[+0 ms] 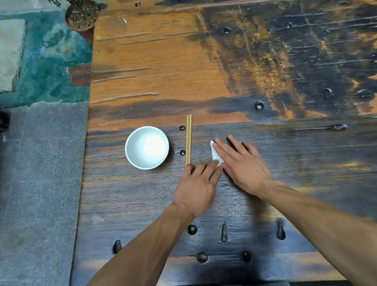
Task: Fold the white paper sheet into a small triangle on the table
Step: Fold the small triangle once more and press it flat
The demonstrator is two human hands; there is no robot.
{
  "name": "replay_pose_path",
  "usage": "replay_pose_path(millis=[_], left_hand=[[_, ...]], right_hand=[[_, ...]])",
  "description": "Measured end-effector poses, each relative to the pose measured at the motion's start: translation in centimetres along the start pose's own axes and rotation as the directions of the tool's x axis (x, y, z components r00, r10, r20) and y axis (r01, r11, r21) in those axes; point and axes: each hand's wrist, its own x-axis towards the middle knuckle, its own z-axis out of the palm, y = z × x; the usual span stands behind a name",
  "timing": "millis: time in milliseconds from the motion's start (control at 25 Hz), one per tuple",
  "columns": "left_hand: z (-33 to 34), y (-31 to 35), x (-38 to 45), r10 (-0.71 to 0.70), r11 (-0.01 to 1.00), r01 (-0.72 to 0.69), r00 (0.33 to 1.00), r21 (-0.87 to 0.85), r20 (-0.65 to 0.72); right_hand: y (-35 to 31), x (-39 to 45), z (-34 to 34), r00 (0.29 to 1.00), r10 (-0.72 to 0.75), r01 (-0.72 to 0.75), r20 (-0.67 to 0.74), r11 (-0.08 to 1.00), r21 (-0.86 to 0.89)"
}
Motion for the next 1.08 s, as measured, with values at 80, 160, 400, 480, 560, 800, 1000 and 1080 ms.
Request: replay_pose_path(millis=[80,160,400,480,560,800,1000,1080], left_hand=[[0.1,-0.1,-0.2,0.037,0.999,-0.037,0.999,0.011,-0.016],[0.4,-0.1,-0.2,0.043,0.999,-0.043,0.999,0.018,0.015],[0.8,-0.4,-0.2,0.019,0.999,-0.024,0.995,0.046,0.102],[1.0,-0.5,-0.3,0.021,0.999,-0.026,0.995,0.046,0.099],[1.2,-0.4,-0.4,0.02,0.999,-0.024,0.995,0.042,0.098],[0.7,-0.3,0.2,-0.002,0.999,0.004,0.998,-0.032,0.058],[0.0,-0.2,2.0,-0.16,0.981,0.15,0.984,-0.126,-0.077],[0.4,0.5,2.8,-0.205,0.975,0.198,0.977,-0.105,-0.06]], right_hand=[[0.0,-0.3,0.6,0.999,-0.005,0.005,0.051,1.0,-0.002],[0.1,-0.5,1.0,0.996,-0.031,0.031,0.089,1.0,0.004],[0.0,-0.8,1.7,0.988,-0.041,0.048,0.146,0.998,-0.042],[-0.2,-0.7,1.9,0.989,-0.033,0.039,0.144,0.998,-0.039],[-0.1,-0.7,2.0,0.989,-0.025,0.03,0.145,0.999,-0.032],[-0.1,-0.7,1.7,0.988,-0.029,0.033,0.155,0.999,-0.027],[1.6,-2.2,1.5,0.988,-0.058,0.067,0.141,0.996,-0.053],[1.7,-2.3,1.4,0.989,-0.069,0.075,0.129,0.996,-0.046]])
